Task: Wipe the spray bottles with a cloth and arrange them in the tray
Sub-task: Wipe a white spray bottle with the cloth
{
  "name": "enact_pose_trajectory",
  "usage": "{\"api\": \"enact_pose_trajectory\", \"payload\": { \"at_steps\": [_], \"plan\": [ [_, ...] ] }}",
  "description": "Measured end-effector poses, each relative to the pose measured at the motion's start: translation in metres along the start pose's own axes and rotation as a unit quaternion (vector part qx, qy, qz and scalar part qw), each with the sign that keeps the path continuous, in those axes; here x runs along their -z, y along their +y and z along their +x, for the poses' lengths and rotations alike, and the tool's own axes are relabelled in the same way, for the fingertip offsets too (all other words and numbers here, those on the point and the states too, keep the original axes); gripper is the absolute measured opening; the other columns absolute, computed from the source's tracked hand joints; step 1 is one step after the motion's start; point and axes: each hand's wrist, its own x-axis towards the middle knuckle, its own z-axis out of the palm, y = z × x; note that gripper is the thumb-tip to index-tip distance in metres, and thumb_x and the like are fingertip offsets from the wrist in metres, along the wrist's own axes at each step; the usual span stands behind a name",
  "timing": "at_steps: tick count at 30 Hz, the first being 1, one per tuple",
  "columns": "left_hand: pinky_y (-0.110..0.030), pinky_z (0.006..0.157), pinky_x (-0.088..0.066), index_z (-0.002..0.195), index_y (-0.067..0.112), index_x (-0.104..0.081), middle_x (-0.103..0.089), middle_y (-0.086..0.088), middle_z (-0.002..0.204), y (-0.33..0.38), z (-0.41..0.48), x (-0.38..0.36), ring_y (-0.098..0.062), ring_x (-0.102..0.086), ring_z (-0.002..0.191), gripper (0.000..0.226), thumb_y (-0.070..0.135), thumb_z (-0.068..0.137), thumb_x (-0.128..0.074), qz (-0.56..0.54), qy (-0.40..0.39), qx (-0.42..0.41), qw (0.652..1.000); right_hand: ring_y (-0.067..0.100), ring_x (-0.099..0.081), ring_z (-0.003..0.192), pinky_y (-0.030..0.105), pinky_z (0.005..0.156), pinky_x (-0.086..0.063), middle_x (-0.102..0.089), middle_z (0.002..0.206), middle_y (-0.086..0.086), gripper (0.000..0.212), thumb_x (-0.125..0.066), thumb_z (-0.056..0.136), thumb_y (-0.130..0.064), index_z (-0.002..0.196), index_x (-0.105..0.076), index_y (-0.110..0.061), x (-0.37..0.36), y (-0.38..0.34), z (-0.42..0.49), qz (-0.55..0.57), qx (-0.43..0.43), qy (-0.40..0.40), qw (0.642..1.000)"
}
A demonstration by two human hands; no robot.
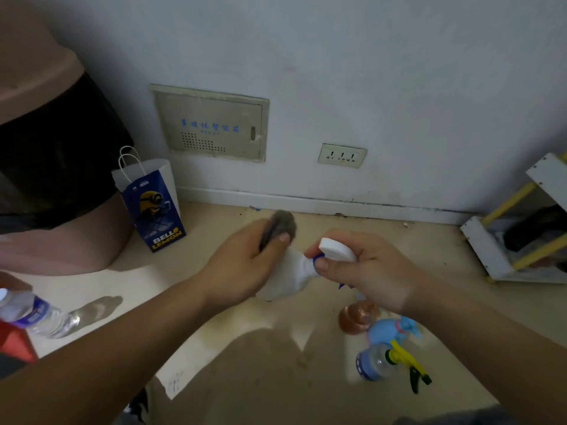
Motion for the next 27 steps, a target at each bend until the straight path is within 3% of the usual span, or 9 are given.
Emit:
{"api": "enact_pose_trajectory", "payload": {
  "at_steps": [3, 8, 11, 13, 16, 19, 22, 24, 27],
  "plan": [
    [-0.046, 0.08, -0.054, 0.115, 0.026, -0.059, -0.067, 0.0, 0.105, 0.008, -0.011, -0.015, -0.019, -0.065, 0.091, 0.028, 0.038, 0.09, -0.065, 0.006, -0.122, -0.049, 0.991, 0.003, -0.054, 0.064, 0.016, 0.061, -0.043, -0.062, 0.07, -0.012, 0.008, -0.071, 0.093, -0.016, 0.088, -0.071, -0.021, -0.003, 0.005, 0.002, 0.004, -0.002, -0.017, 1.0],
    [-0.039, 0.068, -0.056, 0.1, 0.038, -0.061, -0.066, 0.011, 0.088, -0.009, -0.013, -0.023, -0.008, -0.064, 0.077, 0.024, 0.038, 0.083, -0.076, 0.0, -0.087, -0.029, 0.996, 0.0, -0.064, 0.08, 0.015, 0.072, -0.046, -0.07, 0.086, -0.016, 0.01, -0.075, 0.089, -0.028, 0.097, -0.072, -0.034, -0.006, -0.003, -0.003, -0.087, 0.003, -0.049, 0.995],
    [-0.026, 0.06, -0.051, 0.111, 0.04, -0.061, -0.068, 0.013, 0.091, -0.013, -0.012, -0.027, -0.005, -0.065, 0.077, 0.029, 0.043, 0.085, -0.075, 0.007, -0.037, 0.0, 0.999, 0.012, -0.069, 0.082, 0.034, 0.076, -0.058, -0.069, 0.093, -0.008, 0.038, -0.083, 0.075, -0.053, 0.107, -0.068, -0.04, 0.005, -0.002, 0.003, -0.069, -0.013, 0.072, 0.995],
    [-0.023, 0.063, -0.047, 0.114, 0.039, -0.059, -0.064, 0.015, 0.093, -0.016, -0.013, -0.027, -0.005, -0.061, 0.08, 0.032, 0.047, 0.087, -0.073, 0.075, 0.024, -0.005, 0.997, 0.02, -0.072, 0.077, 0.044, 0.073, -0.062, -0.07, 0.094, -0.001, 0.062, -0.076, 0.065, -0.074, 0.109, -0.067, -0.031, 0.014, -0.002, 0.005, -0.034, -0.091, 0.134, 0.986],
    [-0.033, 0.07, -0.045, 0.111, 0.031, -0.06, -0.058, 0.014, 0.094, -0.023, -0.009, -0.027, -0.012, -0.052, 0.082, 0.032, 0.05, 0.087, -0.068, 0.251, 0.092, -0.092, 0.959, 0.032, -0.068, 0.066, 0.046, 0.062, -0.058, -0.072, 0.085, 0.018, 0.091, -0.057, 0.073, -0.086, 0.104, -0.07, -0.002, 0.009, -0.006, 0.005, 0.138, -0.28, 0.017, 0.95],
    [-0.037, 0.071, -0.038, 0.103, 0.023, -0.062, -0.057, 0.007, 0.09, -0.027, -0.008, -0.027, -0.019, -0.052, 0.079, 0.032, 0.049, 0.083, -0.068, 0.352, 0.118, -0.154, 0.915, 0.03, -0.062, 0.064, 0.034, 0.056, -0.051, -0.068, 0.083, 0.021, 0.083, -0.059, 0.078, -0.079, 0.104, -0.066, -0.001, -0.013, -0.01, 0.003, 0.262, -0.306, -0.066, 0.913],
    [-0.04, 0.07, -0.04, 0.101, 0.016, -0.065, -0.06, 0.0, 0.092, -0.03, -0.011, -0.033, -0.025, -0.054, 0.08, 0.034, 0.045, 0.083, -0.067, 0.396, 0.117, -0.195, 0.89, 0.027, -0.065, 0.067, 0.036, 0.062, -0.056, -0.07, 0.085, 0.021, 0.049, -0.065, 0.094, -0.049, 0.102, -0.069, 0.0, -0.025, -0.005, 0.006, 0.319, -0.285, -0.036, 0.903],
    [-0.04, 0.071, -0.042, 0.103, 0.016, -0.065, -0.061, -0.001, 0.095, -0.031, -0.011, -0.034, -0.025, -0.055, 0.083, 0.036, 0.046, 0.086, -0.063, 0.393, 0.099, -0.211, 0.889, 0.029, -0.067, 0.07, 0.039, 0.068, -0.059, -0.07, 0.086, 0.024, 0.037, -0.061, 0.099, -0.029, 0.106, -0.067, 0.007, -0.027, 0.0, 0.008, 0.336, -0.283, -0.015, 0.898],
    [-0.035, 0.073, -0.046, 0.111, 0.021, -0.063, -0.061, 0.004, 0.101, -0.035, -0.005, -0.019, -0.017, -0.054, 0.085, 0.042, 0.058, 0.094, -0.055, 0.337, 0.034, -0.224, 0.914, 0.03, -0.065, 0.066, 0.039, 0.064, -0.056, -0.068, 0.079, 0.023, 0.031, -0.06, 0.098, -0.019, 0.107, -0.063, 0.01, -0.022, 0.003, 0.008, 0.293, -0.269, 0.018, 0.917]
  ]
}}
